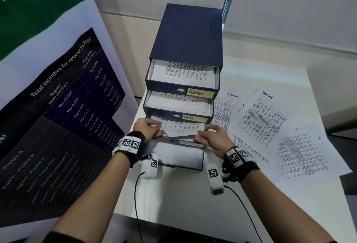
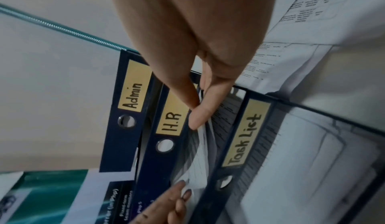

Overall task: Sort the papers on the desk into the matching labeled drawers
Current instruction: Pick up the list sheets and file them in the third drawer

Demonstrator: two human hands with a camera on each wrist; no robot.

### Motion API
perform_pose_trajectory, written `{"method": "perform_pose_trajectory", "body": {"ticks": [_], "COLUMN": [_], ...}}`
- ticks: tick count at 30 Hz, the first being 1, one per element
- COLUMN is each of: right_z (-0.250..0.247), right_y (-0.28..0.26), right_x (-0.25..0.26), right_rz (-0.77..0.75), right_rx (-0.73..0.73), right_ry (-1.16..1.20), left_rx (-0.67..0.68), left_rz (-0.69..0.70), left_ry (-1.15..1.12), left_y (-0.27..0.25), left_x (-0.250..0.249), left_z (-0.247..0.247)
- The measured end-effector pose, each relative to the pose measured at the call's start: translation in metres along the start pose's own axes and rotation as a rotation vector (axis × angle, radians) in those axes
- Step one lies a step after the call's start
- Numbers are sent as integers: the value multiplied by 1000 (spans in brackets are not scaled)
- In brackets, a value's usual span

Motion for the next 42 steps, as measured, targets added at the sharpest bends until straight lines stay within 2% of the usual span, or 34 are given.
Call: {"method": "perform_pose_trajectory", "body": {"ticks": [3,6,8,10,12,13,15,17,19,20,22,23,25,27,29,32,35,37,39,42], "right_z": [-5,-24,-53,-102,-148,-167,-198,-219,-230,-236,-253,-266,-294,-321,-328,-324,-323,-323,-328,-334], "right_y": [6,7,10,20,30,36,49,54,48,43,33,31,31,35,39,49,54,52,54,51], "right_x": [-4,8,22,39,55,58,51,32,13,8,6,8,15,19,21,21,26,33,34,34], "right_rz": [-28,-58,-118,-247,-380,-401,-312,-223,-253,-309,-377,-392,-383,-273,-183,-119,-202,-284,-255,-135], "right_rx": [8,-23,-105,-284,-468,-513,-488,-384,-245,-184,-139,-177,-350,-562,-610,-566,-590,-546,-400,-178], "right_ry": [-71,-160,-242,-485,-930,-1139,-1406,-1635,-1821,-1839,-1694,-1609,-1421,-1225,-990,-700,-780,-854,-847,-860], "left_rx": [-10,-27,-12,31,92,146,323,541,666,687,639,599,533,450,386,288,203,181,174,134], "left_rz": [-31,7,6,19,74,116,206,237,229,248,283,267,159,65,40,43,62,58,35,14], "left_ry": [146,538,722,909,1009,970,697,377,253,292,486,561,641,674,640,598,575,587,603,567], "left_y": [10,16,8,-2,-16,-24,-39,-54,-57,-53,-38,-29,-10,4,13,16,18,20,22,21], "left_x": [0,-13,-28,-47,-72,-87,-114,-138,-147,-147,-139,-131,-110,-90,-75,-69,-74,-75,-73,-74], "left_z": [15,24,26,29,36,43,69,107,150,172,216,236,272,299,320,340,348,351,355,358]}}
Point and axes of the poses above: each hand's wrist, its own y-axis towards the middle knuckle, its own z-axis out of the palm, x = y × z, the point moved 4 cm from there along y, towards the middle knuckle, and after that the axes turned 5 degrees about z, right-handed, at the moved point
